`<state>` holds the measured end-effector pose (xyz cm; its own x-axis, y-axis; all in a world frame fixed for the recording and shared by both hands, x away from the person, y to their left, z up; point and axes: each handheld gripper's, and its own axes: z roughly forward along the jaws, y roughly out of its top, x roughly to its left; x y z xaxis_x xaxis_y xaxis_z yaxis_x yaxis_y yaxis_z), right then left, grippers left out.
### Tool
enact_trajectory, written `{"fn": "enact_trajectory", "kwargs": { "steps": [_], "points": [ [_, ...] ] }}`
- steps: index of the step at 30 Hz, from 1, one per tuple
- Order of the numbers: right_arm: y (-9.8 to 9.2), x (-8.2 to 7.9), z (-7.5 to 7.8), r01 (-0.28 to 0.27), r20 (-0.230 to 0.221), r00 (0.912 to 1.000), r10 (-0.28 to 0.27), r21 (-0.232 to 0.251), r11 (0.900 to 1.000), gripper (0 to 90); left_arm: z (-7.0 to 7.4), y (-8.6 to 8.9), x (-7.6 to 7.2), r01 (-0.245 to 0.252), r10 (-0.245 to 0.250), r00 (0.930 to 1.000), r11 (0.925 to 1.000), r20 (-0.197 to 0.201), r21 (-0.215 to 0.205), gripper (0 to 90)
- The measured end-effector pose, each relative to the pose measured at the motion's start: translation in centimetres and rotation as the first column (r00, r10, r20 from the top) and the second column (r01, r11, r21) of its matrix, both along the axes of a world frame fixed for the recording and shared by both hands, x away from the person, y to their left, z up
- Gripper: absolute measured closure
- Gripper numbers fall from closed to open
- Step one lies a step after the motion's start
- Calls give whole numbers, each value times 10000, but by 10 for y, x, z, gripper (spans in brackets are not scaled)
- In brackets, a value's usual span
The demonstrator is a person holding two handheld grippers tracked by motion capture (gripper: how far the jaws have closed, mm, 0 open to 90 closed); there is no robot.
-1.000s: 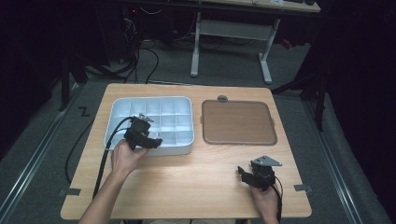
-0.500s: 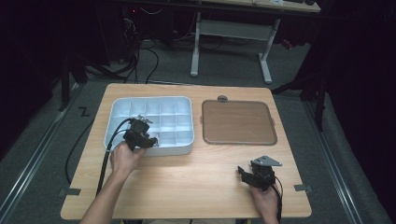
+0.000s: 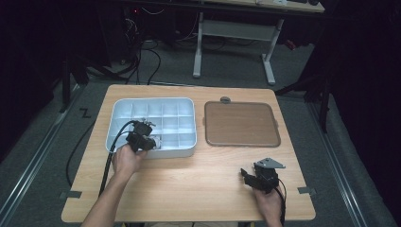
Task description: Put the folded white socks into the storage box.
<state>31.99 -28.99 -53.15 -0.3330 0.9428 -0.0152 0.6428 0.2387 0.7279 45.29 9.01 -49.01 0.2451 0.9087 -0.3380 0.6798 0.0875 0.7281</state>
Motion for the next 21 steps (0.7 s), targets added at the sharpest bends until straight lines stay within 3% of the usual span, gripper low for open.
{"fn": "enact_trajectory", "kwargs": {
  "steps": [4,7,13,21],
  "points": [
    [0,0,0,-27,15,10000,27,-3,10000,382,-3,-1,0,117,-118,9999,9997,78,229,805],
    [0,0,0,-28,12,10000,28,0,10000,382,-6,1,-3,509,-524,9982,9975,283,489,810],
    [0,0,0,-31,11,10000,31,0,10000,382,-5,8,0,764,-766,9970,9969,74,180,810],
    [0,0,0,-35,14,10000,35,-5,10000,381,-5,8,0,720,-722,9974,9972,89,212,807]
  ]
}}
